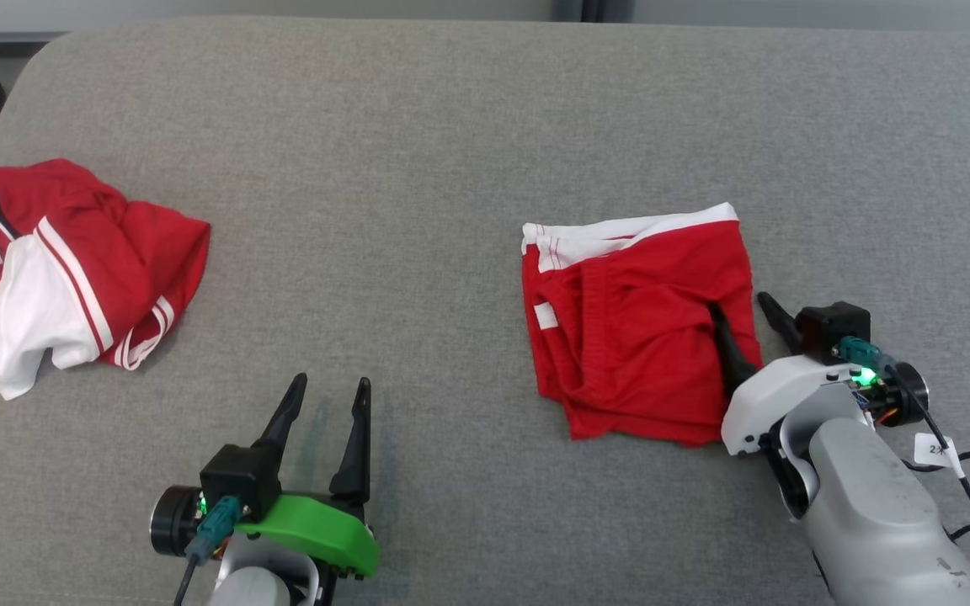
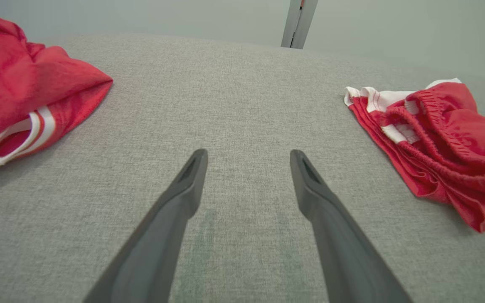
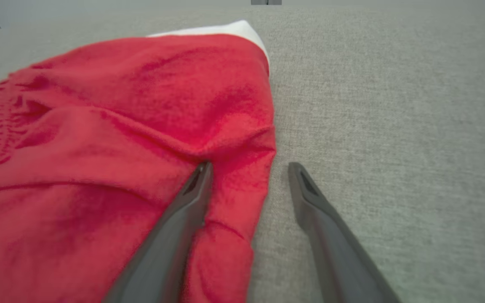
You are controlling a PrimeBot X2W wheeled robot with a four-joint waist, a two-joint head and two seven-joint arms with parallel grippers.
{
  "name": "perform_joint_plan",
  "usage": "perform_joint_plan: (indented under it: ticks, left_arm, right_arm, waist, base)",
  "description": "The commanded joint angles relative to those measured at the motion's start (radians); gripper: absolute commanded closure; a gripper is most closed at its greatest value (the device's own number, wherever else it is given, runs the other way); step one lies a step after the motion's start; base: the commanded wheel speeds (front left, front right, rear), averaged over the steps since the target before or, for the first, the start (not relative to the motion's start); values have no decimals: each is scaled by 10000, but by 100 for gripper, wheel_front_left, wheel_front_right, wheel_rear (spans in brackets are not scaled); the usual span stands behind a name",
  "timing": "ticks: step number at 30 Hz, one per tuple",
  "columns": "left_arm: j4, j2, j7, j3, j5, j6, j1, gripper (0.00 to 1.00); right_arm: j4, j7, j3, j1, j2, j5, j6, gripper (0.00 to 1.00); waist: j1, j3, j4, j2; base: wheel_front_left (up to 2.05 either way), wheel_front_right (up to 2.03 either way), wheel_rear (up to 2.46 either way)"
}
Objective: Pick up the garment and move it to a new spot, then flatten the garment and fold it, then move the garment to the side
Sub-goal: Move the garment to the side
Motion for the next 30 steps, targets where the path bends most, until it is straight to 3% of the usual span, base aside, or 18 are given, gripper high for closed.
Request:
perform_joint_plan:
  ticks: [1, 8, 22, 30]
  left_arm:
    - [28, 26, -2, 20, -33, -37, -165, 0]
    - [-116, 26, -2, 92, 221, -88, -38, 0]
    - [-548, 38, -2, -825, 391, -210, -234, 0]
    - [-477, 41, -2, -1491, 429, -212, -337, 0]
  right_arm:
    - [365, 96, 165, 44, -19, 90, -12, 99]
    - [391, 37, -358, 115, -76, -194, -28, 100]
    - [-830, -33, -332, 867, -24, -25, -15, 100]
    - [-1121, -34, 177, 1136, -15, 421, -15, 100]
  waist:
    - [0, 236, 155, 0]
    - [0, -156, -660, 0]
    - [0, -548, -4321, 0]
    - [0, -372, -5748, 0]
  base:
    - [0, 0, 0]
    - [0, 0, 0]
    - [0, 0, 0]
    - [0, 0, 0]
